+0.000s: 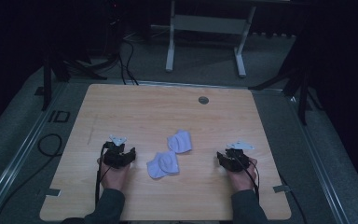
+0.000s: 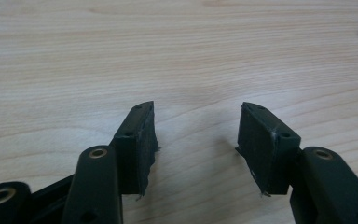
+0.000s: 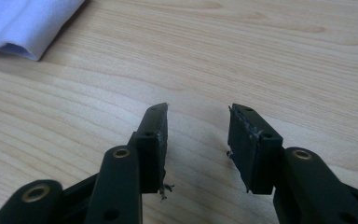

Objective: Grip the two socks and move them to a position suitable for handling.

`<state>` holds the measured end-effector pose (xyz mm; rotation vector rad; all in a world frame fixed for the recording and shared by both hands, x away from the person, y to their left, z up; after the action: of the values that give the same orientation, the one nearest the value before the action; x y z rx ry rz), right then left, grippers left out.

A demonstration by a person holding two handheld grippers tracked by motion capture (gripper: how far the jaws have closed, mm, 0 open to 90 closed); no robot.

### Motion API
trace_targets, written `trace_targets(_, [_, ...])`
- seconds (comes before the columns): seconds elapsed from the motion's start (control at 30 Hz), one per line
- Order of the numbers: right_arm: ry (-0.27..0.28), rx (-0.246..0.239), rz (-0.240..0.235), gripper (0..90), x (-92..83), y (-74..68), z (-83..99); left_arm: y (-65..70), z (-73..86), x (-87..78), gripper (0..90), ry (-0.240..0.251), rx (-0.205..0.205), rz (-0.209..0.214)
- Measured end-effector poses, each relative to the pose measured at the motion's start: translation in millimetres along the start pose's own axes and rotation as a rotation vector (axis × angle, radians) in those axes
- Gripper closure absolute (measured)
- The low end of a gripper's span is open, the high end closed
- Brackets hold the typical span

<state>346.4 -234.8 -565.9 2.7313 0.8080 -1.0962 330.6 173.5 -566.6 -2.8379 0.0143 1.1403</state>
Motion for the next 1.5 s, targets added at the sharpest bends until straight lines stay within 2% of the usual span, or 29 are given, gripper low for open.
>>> trace_targets(0.03, [0.001,0.002,0.001,58.5,-0.4,0.3,0.0,0.0,0.0,0.0,48.2,0.000,0.000,0.000])
trace_targets(0.2, [0.013,0.006,-0.004,59.1,-1.9,-0.5,-0.2,6.7,1.5,-8.7,51.4,0.009,0.024,0.063])
trace_targets(0.23, [0.013,0.004,-0.007,59.0,-2.1,-1.2,-0.6,6.7,1.5,-8.7,51.8,0.009,0.024,0.063])
trace_targets(0.27, [0.009,-0.002,-0.006,58.5,-1.9,-1.7,-0.7,10.1,1.7,-10.9,52.8,0.009,0.037,0.097])
trace_targets(0.3, [0.009,-0.002,-0.006,58.5,-1.9,-1.7,-0.7,10.1,1.7,-10.9,53.7,0.009,0.037,0.097])
trace_targets(0.43, [-0.015,-0.018,-0.001,57.5,2.7,-2.1,0.6,16.1,1.1,-17.2,55.7,0.024,0.057,0.146])
trace_targets(0.57, [0.001,-0.029,0.002,58.0,0.5,-2.4,-0.4,18.6,2.2,-24.5,58.8,0.034,0.072,0.202])
trace_targets(0.67, [-0.012,-0.036,0.005,58.9,0.7,-0.4,0.5,21.3,4.1,-31.2,61.3,0.049,0.087,0.244])
trace_targets(0.8, [-0.012,-0.041,-0.007,61.3,1.1,-0.6,0.6,25.2,7.5,-34.5,67.2,0.038,0.094,0.290])
trace_targets(1.13, [-0.007,-0.053,-0.022,66.5,1.7,-3.0,-0.4,44.0,13.7,-34.2,86.1,0.021,0.187,0.328])
trace_targets(1.33, [-0.014,-0.078,-0.029,67.5,2.1,-5.6,-1.1,51.2,17.0,-30.4,89.3,-0.011,0.225,0.329])
trace_targets(1.5, [-0.008,-0.089,-0.033,67.4,1.2,-8.3,-2.6,56.2,19.1,-27.0,89.6,-0.028,0.241,0.327])
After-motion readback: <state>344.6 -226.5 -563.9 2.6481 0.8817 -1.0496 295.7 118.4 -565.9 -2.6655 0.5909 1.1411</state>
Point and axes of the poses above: each handheld gripper's, and its own axes: x roughly forward along the jaws, z roughly out of its underside, y roughly to its right, the point moved 1 cm from there along x, roughly forward along the jaws, and after that the axes turned 10 degrees about -z, right-handed, at the moved point
